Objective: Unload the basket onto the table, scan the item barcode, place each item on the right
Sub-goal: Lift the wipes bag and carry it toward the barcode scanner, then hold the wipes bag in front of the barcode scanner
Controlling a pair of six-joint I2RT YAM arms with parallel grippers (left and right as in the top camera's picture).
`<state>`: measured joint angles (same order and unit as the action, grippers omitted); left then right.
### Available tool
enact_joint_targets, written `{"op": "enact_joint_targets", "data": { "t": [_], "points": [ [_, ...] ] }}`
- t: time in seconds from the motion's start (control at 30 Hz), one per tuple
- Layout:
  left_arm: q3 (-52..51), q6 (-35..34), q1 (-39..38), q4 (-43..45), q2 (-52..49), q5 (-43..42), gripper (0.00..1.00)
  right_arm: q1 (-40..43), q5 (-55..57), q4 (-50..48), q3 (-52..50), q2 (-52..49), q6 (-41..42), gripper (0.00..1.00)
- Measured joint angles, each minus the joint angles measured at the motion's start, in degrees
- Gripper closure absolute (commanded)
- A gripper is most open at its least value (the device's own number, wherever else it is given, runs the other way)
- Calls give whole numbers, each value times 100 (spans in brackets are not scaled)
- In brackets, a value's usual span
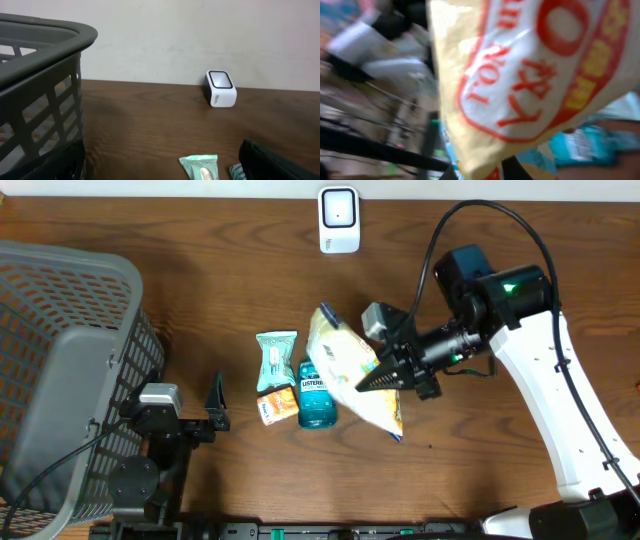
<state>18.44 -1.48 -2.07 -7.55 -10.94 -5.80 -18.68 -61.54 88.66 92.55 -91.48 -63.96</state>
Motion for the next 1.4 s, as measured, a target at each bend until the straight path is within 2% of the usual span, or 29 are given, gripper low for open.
{"op": "enact_joint_targets", "data": {
  "t": [0.1,0.27,0.4,0.57,0.77,1.13,1.3,1.4],
  "points": [
    [0,0,0,0,0,0,2,0,542,-750,-7,-68,437,98],
    [0,0,0,2,0,0,2,-15,2120,-2175,-24,-317,2828,99],
    [0,0,0,0,0,-2,2,-15,3036,-2463,-26,-382,3735,99],
    [0,0,0,0,0,0,2,-15,3917,-3027,-26,-503,4210,99],
    [0,0,0,2,0,0,2,-225,5145,-3989,-26,-1241,4623,99],
    [0,0,0,0,0,0,2,-289,5786,-5149,177,-1912,4688,99],
    [0,0,0,-4,0,0,2,-289,6059,-4887,1493,-3130,4680,99],
    [0,2,0,-4,-4,0,2,-289,6323,-4448,3014,-4229,4640,99]
  ]
}}
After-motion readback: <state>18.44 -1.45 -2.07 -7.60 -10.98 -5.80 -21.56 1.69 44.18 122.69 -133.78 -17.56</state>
